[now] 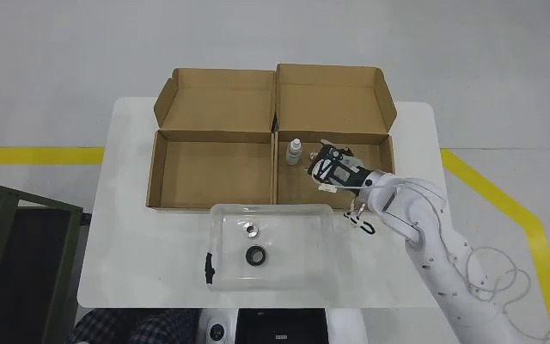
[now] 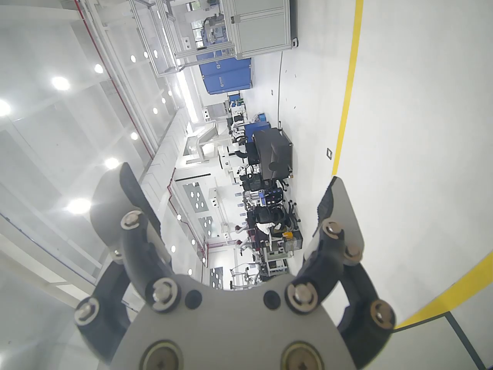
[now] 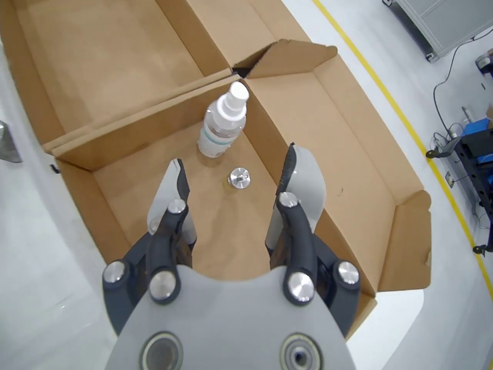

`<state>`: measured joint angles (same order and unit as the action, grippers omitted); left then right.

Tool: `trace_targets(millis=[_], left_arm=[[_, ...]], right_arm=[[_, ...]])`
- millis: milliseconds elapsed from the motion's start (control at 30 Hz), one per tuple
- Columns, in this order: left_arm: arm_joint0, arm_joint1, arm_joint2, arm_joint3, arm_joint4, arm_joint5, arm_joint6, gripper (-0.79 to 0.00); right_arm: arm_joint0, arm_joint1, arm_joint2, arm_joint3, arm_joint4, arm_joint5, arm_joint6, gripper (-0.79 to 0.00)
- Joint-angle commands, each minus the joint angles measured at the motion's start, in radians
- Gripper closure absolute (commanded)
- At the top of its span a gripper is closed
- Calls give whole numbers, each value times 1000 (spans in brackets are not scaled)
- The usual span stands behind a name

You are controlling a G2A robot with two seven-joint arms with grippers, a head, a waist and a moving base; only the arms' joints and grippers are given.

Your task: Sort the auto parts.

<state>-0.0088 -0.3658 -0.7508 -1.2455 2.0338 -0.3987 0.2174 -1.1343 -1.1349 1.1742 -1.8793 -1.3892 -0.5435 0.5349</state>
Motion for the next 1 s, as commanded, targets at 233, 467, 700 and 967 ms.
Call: trace_targets(millis=[233, 467, 700, 967], left_arm=[[0, 0, 0, 0, 0, 0, 0, -785], [0, 0, 0, 0, 0, 0, 0, -785], [0, 0, 0, 0, 0, 0, 0, -785], [0, 0, 0, 0, 0, 0, 0, -785]], right_arm=[[-124, 9, -31, -152, -3, -66, -49, -511], [-169, 9, -98, -208, -27, -92, -81, -496], [-153, -1, -197, -181, -70, -109, -102, -496], [-85, -22, -302, -98, -97, -112, -106, -419]])
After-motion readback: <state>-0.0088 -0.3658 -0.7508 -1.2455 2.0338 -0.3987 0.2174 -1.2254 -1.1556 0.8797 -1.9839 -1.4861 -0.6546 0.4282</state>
